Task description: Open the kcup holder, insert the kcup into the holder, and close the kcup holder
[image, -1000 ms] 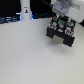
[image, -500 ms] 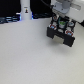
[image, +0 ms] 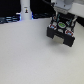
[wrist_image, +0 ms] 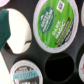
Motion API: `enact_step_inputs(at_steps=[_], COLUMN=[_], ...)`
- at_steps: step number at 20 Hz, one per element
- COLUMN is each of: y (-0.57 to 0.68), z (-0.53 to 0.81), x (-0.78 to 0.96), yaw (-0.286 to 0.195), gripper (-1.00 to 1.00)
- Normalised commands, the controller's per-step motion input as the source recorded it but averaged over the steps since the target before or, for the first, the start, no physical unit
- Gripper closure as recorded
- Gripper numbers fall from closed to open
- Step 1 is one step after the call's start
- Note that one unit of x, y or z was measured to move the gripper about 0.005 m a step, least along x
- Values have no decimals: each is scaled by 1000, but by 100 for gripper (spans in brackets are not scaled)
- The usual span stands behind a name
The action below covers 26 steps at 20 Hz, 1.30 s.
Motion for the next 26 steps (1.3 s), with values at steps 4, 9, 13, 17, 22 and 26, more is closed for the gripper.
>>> enact_step_inputs(at_steps=[4,9,13,17,22,26], y=[-416,-457,-440,-436,-325,-147], z=[392,215,94,87,8,-10], x=[384,543,578,648,676,716], yaw=[70,43,36,30,49,59], gripper=[-100,-100,-100,-100,-100,-100])
